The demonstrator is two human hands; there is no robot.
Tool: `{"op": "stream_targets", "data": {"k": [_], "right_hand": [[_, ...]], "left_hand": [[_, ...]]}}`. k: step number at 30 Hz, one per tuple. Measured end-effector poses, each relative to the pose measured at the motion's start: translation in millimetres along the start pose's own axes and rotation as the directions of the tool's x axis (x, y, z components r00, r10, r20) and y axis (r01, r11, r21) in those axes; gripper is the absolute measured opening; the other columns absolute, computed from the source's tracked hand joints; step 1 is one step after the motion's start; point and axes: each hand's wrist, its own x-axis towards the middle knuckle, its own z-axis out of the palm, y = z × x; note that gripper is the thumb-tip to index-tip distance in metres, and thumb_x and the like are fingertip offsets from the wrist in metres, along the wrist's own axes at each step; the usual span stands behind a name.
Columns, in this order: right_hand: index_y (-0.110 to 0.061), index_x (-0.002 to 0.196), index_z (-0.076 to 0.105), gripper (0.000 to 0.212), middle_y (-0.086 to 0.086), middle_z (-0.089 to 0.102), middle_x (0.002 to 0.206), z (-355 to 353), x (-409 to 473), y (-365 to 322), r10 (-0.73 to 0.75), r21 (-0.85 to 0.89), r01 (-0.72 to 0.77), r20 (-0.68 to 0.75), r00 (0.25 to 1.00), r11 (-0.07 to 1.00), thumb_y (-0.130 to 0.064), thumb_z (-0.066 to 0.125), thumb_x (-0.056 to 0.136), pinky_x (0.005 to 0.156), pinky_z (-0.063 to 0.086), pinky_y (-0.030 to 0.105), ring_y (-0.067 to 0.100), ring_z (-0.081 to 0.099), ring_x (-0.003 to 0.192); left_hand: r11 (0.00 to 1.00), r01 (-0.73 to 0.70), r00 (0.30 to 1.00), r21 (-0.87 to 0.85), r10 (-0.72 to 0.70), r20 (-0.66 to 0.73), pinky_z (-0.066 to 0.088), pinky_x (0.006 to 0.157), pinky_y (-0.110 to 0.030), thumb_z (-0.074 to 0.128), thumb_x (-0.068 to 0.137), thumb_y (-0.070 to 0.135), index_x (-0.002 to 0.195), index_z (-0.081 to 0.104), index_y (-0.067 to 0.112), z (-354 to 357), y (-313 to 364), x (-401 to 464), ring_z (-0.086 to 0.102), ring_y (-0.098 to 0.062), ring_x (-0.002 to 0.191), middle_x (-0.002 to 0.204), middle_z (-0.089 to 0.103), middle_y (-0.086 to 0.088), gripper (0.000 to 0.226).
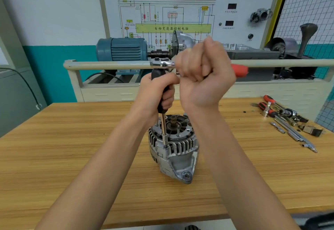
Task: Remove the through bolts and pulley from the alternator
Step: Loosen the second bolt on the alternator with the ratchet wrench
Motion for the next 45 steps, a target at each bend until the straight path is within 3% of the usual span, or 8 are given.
{"op": "stream_targets", "data": {"k": [8,18,21,26,29,35,39,45], "right_hand": [[-0.017,0.036,0.035,0.048,-0.004,0.023,0.033,-15,7,-8,0.248,0.338,-0.209,-0.077,0.966,0.917,-0.013,0.04,0.083,0.042,0.019,0.024,0.013,0.008,0.039],[-0.026,0.047,0.041,0.036,-0.01,0.038,0.045,13,-23,14,-0.255,-0.315,0.259,0.055,0.965,0.913,-0.011,0.054,0.076,0.052,0.026,0.028,0.009,0.03,0.043],[-0.026,0.043,0.041,0.042,-0.007,0.035,0.04,9,-15,9,-0.176,-0.187,0.175,0.011,0.984,0.967,-0.005,0.053,0.077,0.051,0.023,0.028,0.008,0.028,0.039],[-0.017,0.035,0.035,0.05,-0.005,0.025,0.033,-12,8,-8,0.245,0.291,-0.212,-0.082,0.966,0.933,-0.011,0.04,0.085,0.043,0.02,0.023,0.012,0.009,0.038],[-0.016,0.035,0.034,0.049,-0.004,0.024,0.032,-20,12,-12,0.317,0.432,-0.227,-0.148,0.937,0.873,-0.014,0.039,0.084,0.041,0.019,0.022,0.013,0.007,0.04],[-0.017,0.042,0.036,0.046,-0.004,0.028,0.037,-3,-5,-1,-0.02,0.021,0.022,-0.072,0.997,1.0,-0.003,0.042,0.085,0.046,0.02,0.027,0.011,0.02,0.036],[-0.023,0.052,0.037,0.034,-0.008,0.036,0.05,11,-19,9,-0.257,-0.314,0.252,0.024,0.966,0.915,-0.009,0.052,0.078,0.049,0.021,0.032,0.011,0.027,0.045],[-0.025,0.041,0.043,0.045,-0.006,0.033,0.039,9,-15,0,-0.135,-0.167,0.132,-0.003,0.991,0.977,-0.002,0.049,0.08,0.05,0.022,0.028,0.009,0.028,0.038]], "left_hand": [[0.981,0.136,0.953,-0.135,-0.093,0.287,0.019,0.033,-0.014,0.05,0.077,0.013,0.042,0.038,0.018,-9,3,1,0.019,-0.006,0.027,0.033,0.025,0.007,0.038],[0.974,-0.094,0.94,0.205,0.155,-0.304,0.031,0.045,-0.022,0.053,0.087,0.016,0.069,0.045,0.0,19,-5,0,0.037,-0.016,0.051,0.059,0.036,-0.011,0.025],[0.993,-0.053,0.945,0.106,0.084,-0.317,0.023,0.038,-0.015,0.058,0.085,0.002,0.056,0.038,0.013,13,-4,-2,0.027,-0.009,0.037,0.045,0.032,0.001,0.037],[0.997,0.06,0.997,-0.042,-0.058,0.047,0.021,0.038,-0.019,0.059,0.078,0.012,0.05,0.041,0.016,-1,4,-4,0.023,-0.011,0.034,0.04,0.029,0.003,0.033],[0.998,0.068,0.982,-0.015,-0.065,0.179,0.02,0.037,-0.019,0.059,0.076,0.015,0.045,0.043,0.018,-2,6,-4,0.023,-0.01,0.032,0.038,0.029,0.004,0.035],[0.998,0.058,0.991,0.002,-0.057,-0.118,0.016,0.036,-0.012,0.054,0.087,0.0,0.049,0.03,0.02,13,4,-1,0.016,-0.007,0.031,0.037,0.023,0.008,0.049],[0.987,-0.016,0.946,0.16,0.067,-0.317,0.02,0.035,-0.015,0.054,0.087,0.001,0.056,0.032,0.017,23,2,-3,0.024,-0.005,0.035,0.038,0.029,0.01,0.041],[0.995,-0.051,0.959,0.083,0.072,-0.275,0.019,0.037,-0.014,0.058,0.084,-0.002,0.054,0.033,0.018,17,0,-5,0.021,-0.008,0.035,0.041,0.028,0.007,0.044]]}}
